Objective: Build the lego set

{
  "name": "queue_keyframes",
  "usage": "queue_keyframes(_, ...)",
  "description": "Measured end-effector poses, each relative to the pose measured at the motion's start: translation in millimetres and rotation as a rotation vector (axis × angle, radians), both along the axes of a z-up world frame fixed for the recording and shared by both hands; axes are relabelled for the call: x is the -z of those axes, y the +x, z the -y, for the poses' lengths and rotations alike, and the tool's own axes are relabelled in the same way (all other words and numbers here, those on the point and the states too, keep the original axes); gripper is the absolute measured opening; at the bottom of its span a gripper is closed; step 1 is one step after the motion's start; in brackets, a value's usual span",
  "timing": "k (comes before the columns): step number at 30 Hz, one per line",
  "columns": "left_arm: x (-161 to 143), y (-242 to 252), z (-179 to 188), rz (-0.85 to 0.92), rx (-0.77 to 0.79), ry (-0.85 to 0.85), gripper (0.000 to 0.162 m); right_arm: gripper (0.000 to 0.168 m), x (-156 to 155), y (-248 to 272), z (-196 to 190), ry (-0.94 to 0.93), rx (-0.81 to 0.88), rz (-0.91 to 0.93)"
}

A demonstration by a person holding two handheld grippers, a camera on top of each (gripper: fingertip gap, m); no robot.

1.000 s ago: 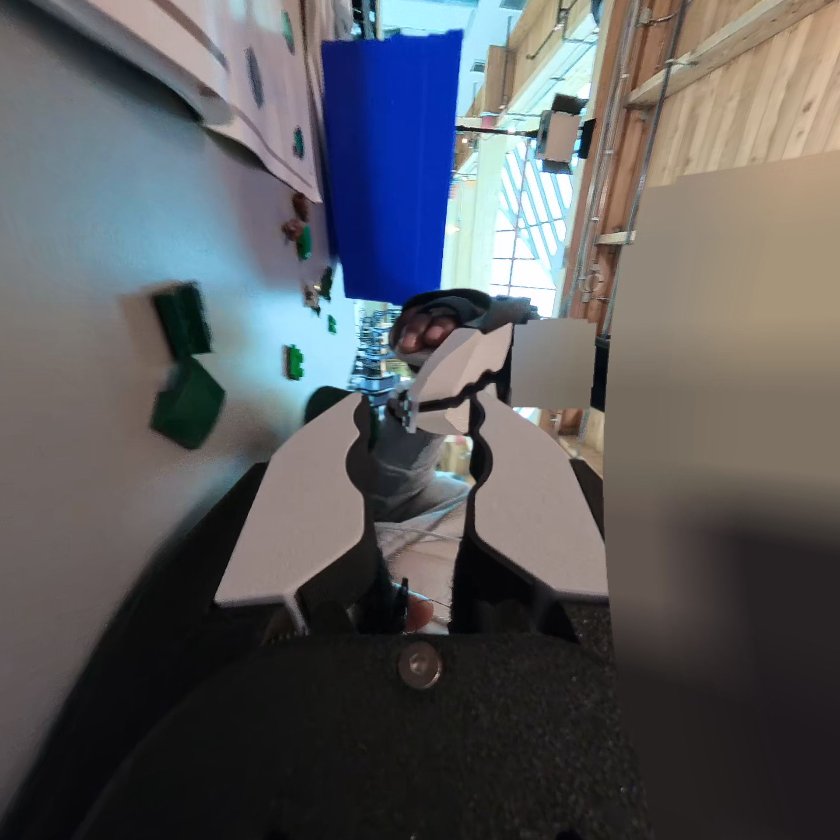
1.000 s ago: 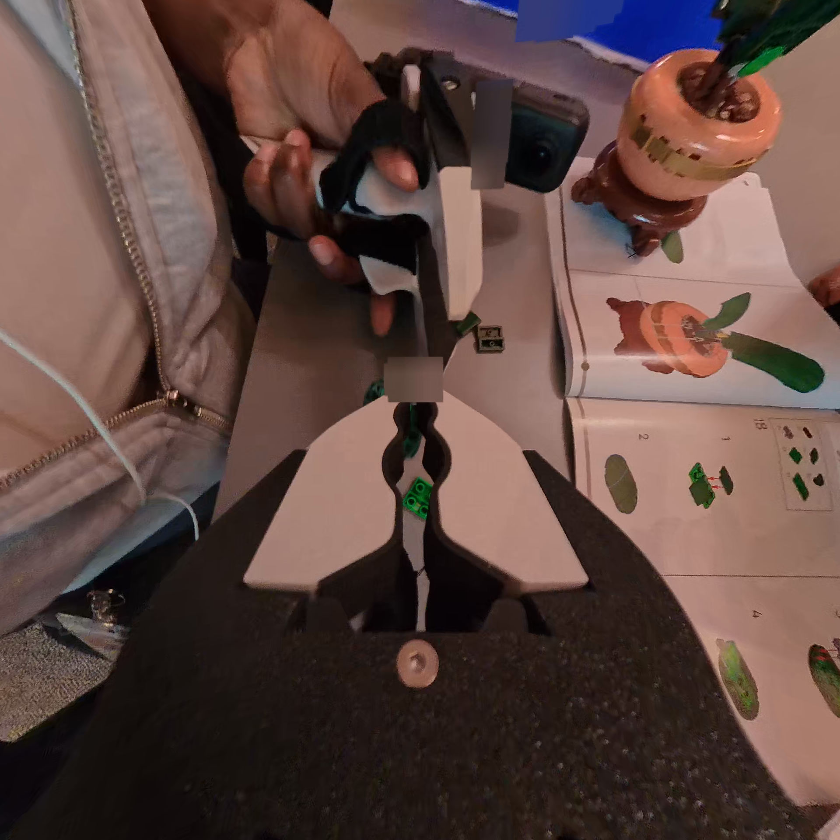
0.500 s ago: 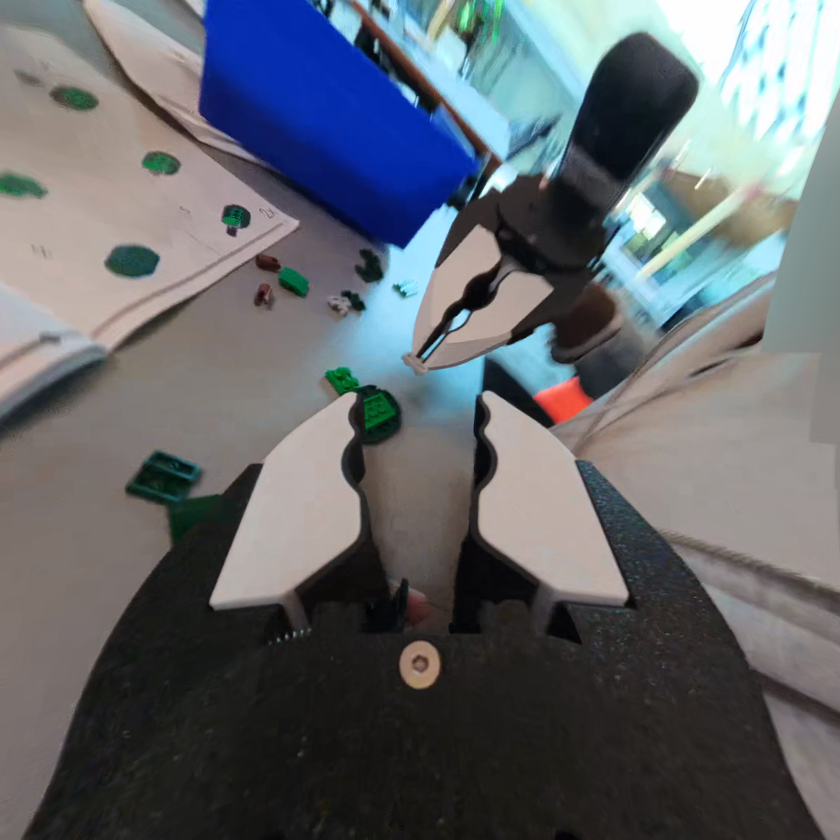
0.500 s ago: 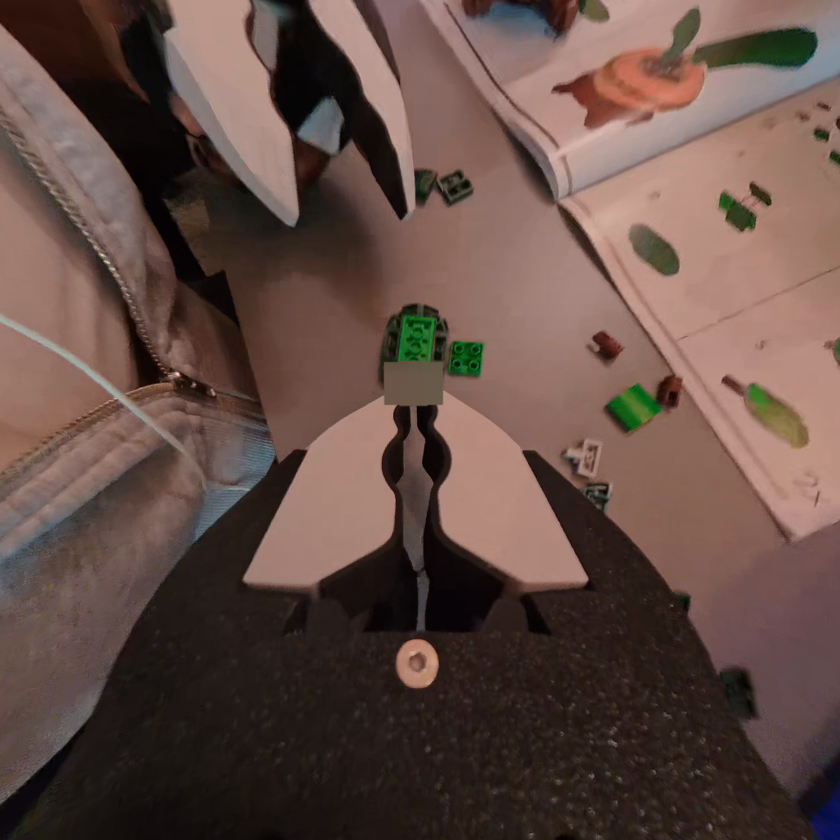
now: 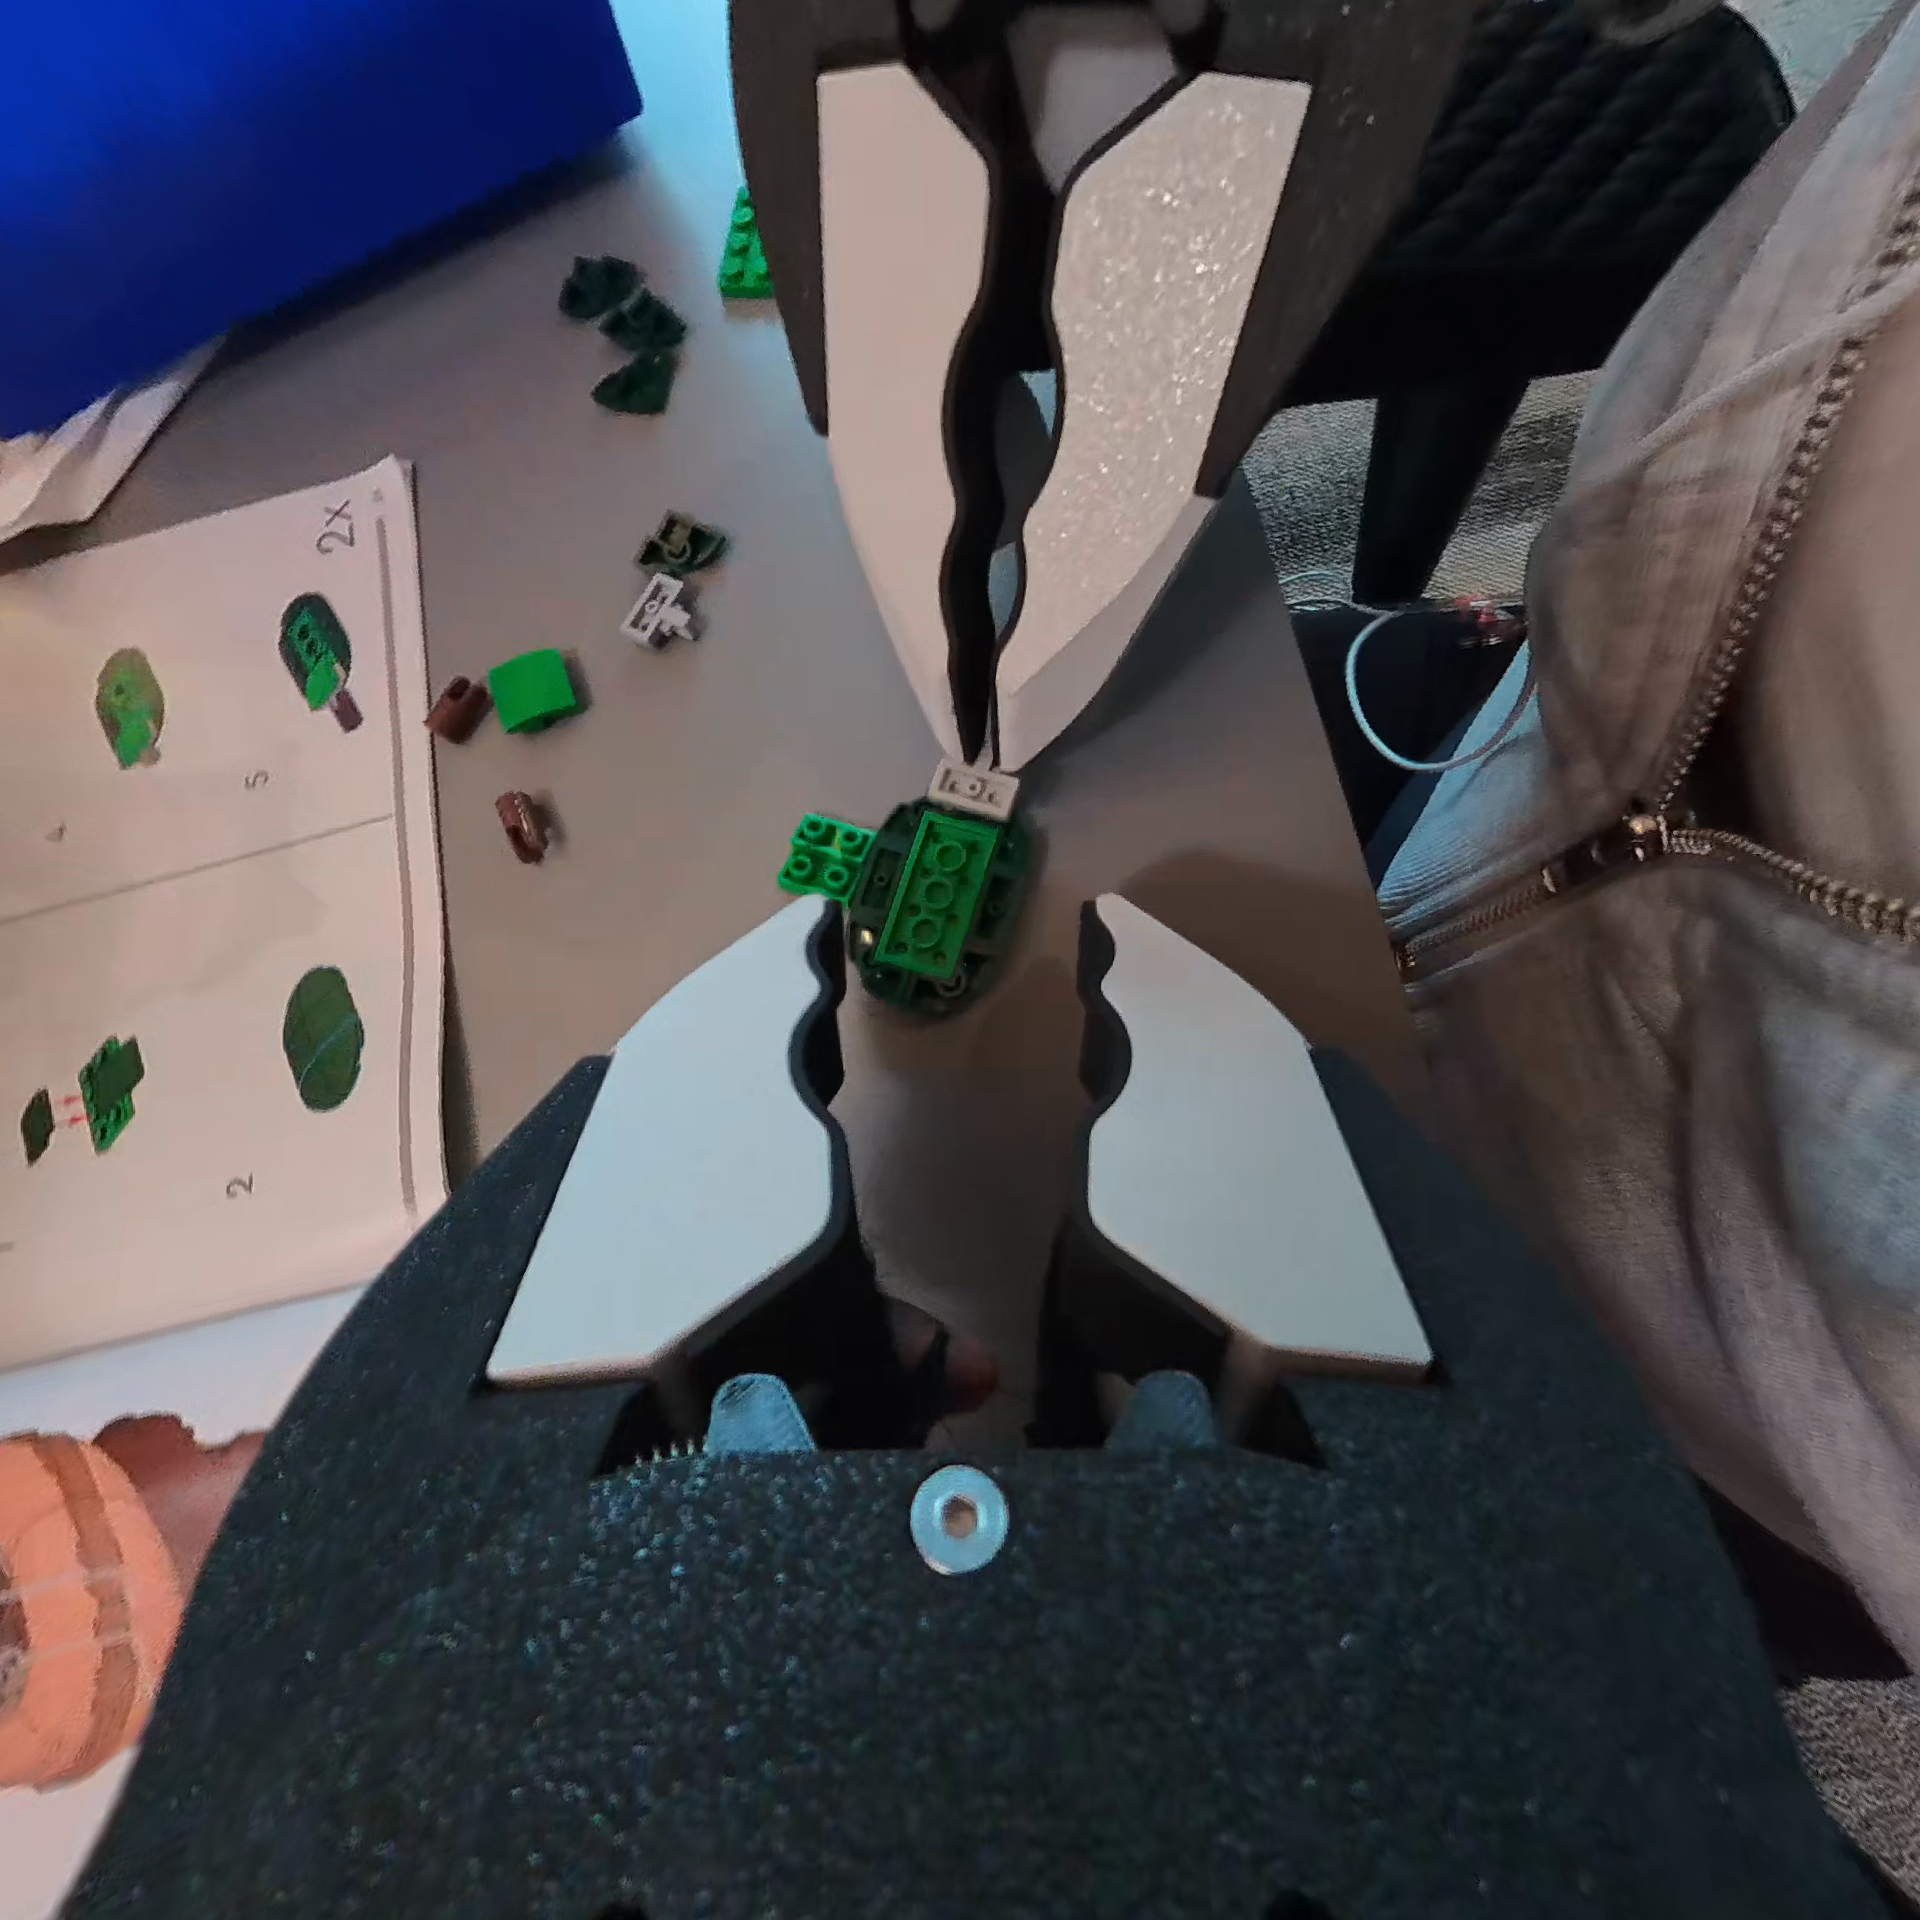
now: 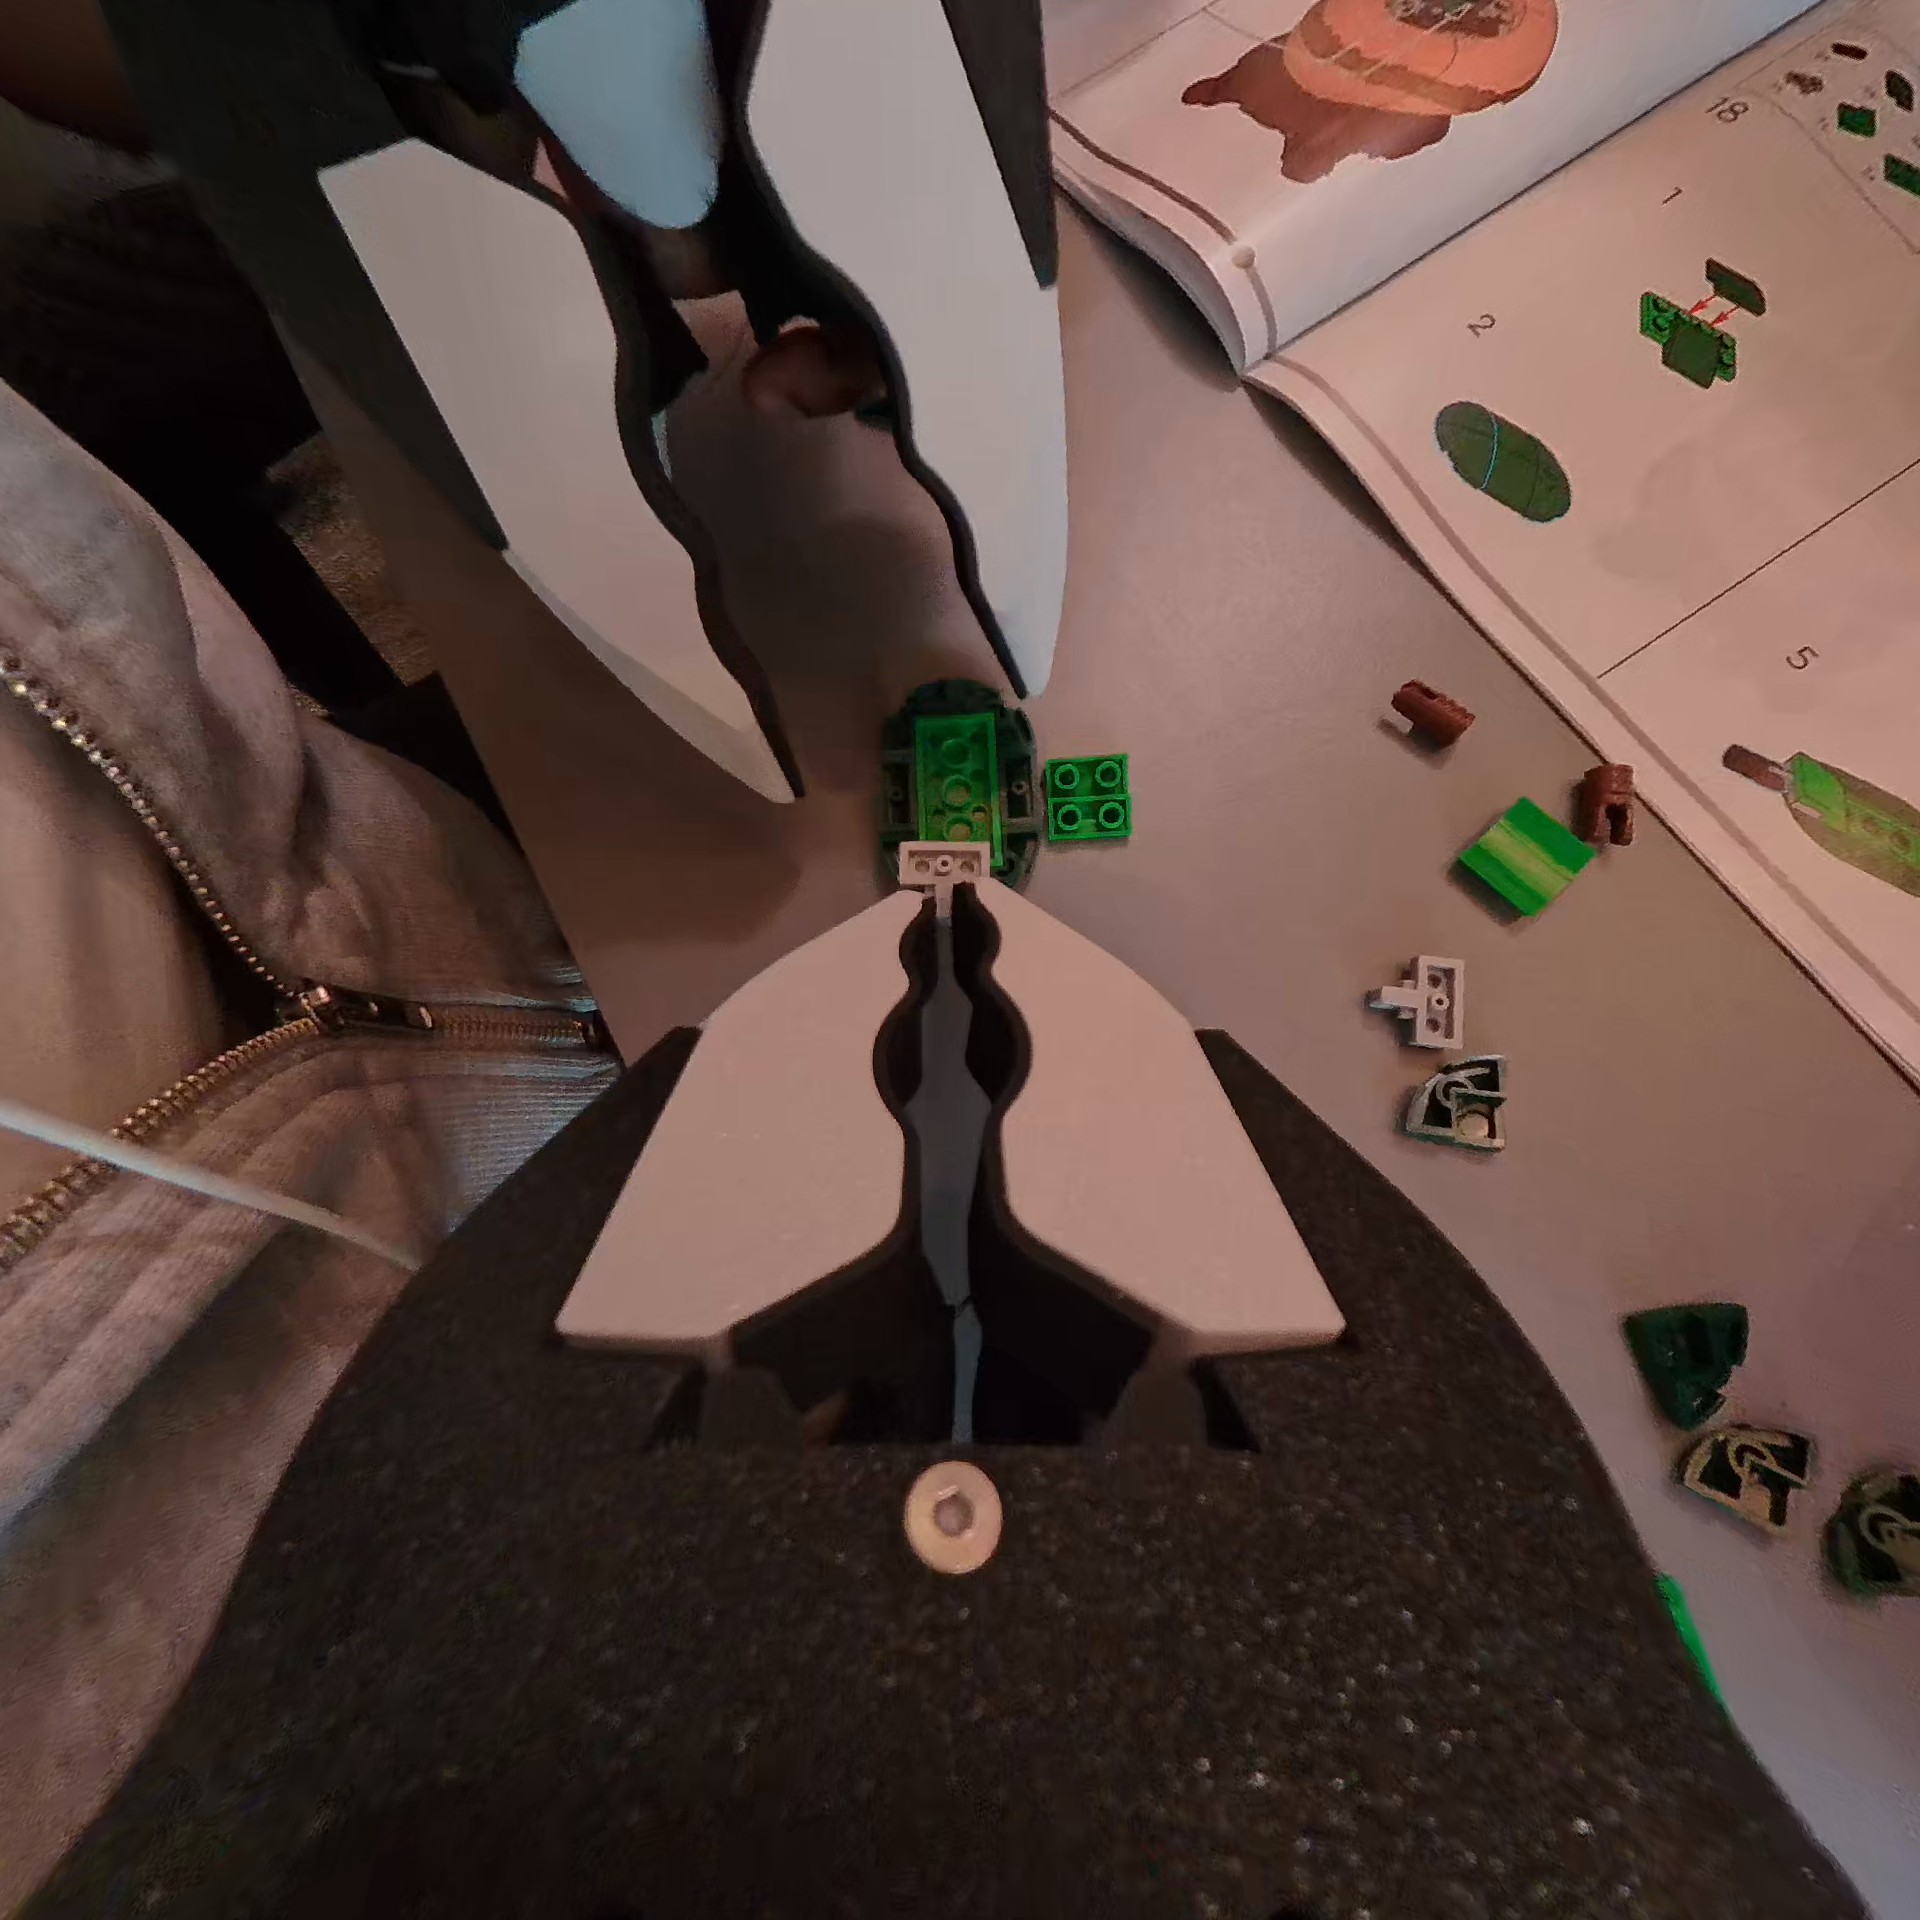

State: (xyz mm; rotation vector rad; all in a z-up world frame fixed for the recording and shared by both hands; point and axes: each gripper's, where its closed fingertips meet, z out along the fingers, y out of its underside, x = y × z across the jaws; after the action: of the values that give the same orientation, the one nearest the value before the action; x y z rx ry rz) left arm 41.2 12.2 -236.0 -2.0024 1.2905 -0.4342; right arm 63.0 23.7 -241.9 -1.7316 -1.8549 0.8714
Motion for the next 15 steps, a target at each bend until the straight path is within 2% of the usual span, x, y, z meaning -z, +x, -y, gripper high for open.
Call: queue_keyframes(15,9.7,-0.1,-0.9,0.015,0.031,-0.055,0.020,0.003,6.8,-0.2,-3.7,0.025,-0.040,0.070)
